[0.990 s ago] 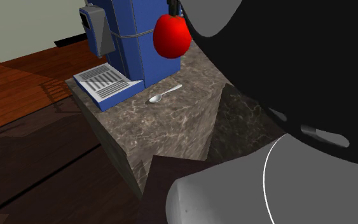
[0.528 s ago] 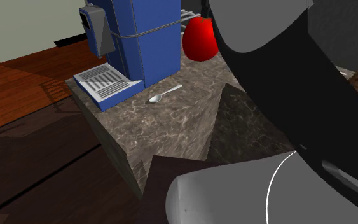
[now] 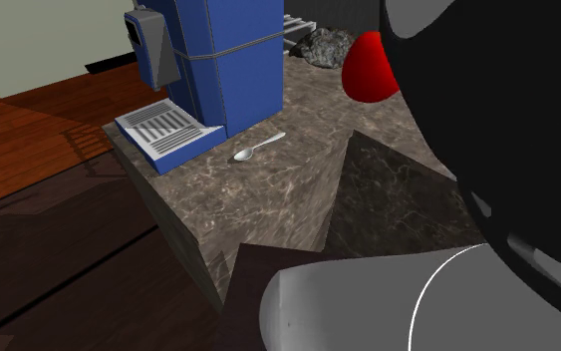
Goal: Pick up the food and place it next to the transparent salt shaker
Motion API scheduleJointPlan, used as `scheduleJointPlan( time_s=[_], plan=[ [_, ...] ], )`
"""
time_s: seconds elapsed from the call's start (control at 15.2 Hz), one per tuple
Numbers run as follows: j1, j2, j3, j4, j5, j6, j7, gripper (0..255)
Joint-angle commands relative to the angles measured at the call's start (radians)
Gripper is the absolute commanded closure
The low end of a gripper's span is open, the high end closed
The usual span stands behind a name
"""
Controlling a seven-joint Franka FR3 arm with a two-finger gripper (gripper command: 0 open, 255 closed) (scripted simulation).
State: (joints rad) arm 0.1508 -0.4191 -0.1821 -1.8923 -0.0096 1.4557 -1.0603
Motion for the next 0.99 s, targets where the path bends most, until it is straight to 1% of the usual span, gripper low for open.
scheduleJointPlan(
  time_s=[0.0,0.46,0.92],
  plan=[
    [-0.015,0.001,-0.035,0.013,-0.015,-0.012,-0.05,255],
    [-0.064,0.043,-0.167,0.068,-0.06,-0.024,-0.232,255],
    [-0.11,0.146,-0.311,0.18,-0.07,-0.033,-0.429,255]
  ],
)
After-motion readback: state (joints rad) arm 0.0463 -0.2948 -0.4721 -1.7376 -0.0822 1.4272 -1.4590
